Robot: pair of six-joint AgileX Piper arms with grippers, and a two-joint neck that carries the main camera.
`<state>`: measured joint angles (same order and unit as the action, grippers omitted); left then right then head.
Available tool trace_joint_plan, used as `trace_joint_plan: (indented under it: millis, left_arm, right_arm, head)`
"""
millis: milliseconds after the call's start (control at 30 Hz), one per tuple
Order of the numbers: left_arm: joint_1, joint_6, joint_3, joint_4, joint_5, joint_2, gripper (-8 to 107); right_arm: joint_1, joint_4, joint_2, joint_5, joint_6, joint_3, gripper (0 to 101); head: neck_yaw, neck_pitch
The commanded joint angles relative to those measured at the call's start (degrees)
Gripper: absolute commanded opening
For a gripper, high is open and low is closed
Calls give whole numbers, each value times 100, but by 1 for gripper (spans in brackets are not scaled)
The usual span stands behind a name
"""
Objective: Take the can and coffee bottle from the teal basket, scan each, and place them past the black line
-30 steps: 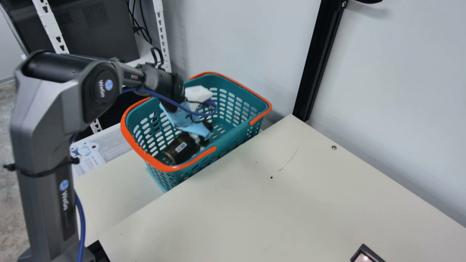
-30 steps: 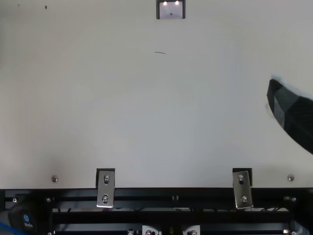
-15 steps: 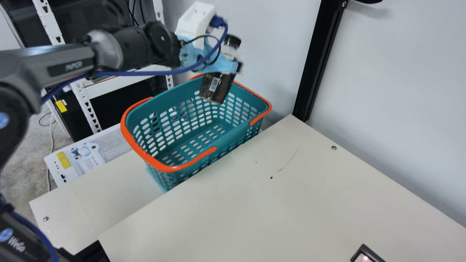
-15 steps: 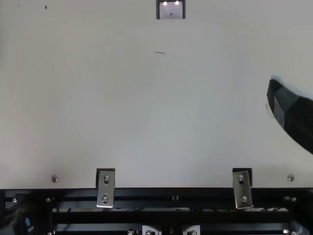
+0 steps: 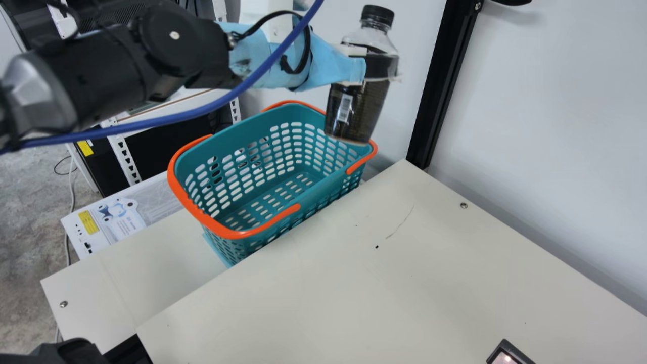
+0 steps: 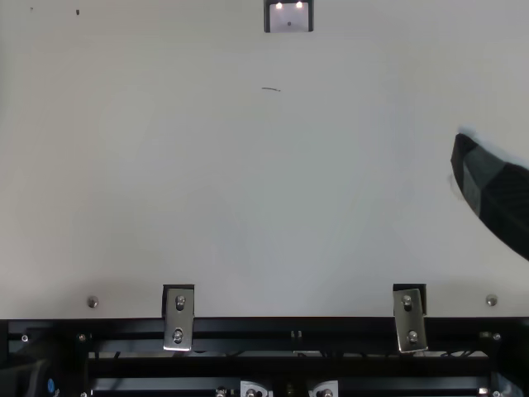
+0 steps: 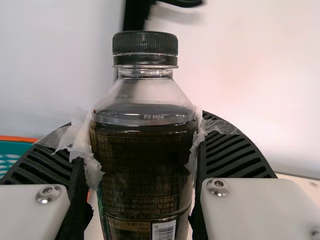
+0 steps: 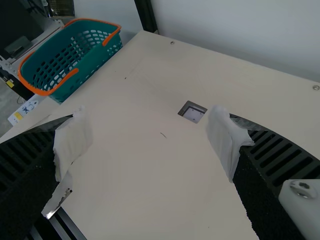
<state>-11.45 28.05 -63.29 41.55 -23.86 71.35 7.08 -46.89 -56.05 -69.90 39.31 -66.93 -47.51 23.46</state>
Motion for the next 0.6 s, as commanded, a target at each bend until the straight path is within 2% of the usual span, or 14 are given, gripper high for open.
trace_joint_plan:
  millis: [0,267,567]
  left_arm:
    - [292,-263,-6,9,-474,-233,10]
    - [912,-1106,-194,221,-1567,-628,10]
    - [1350,-1790,-377,472,-2160,-940,10]
  right_arm:
    - [0,0,0,0,0,0,101]
    - [0,0,0,0,0,0,101]
    - [0,0,0,0,0,0,101]
  head:
    - [-111,152]
    - [-99,152]
    - [788,150]
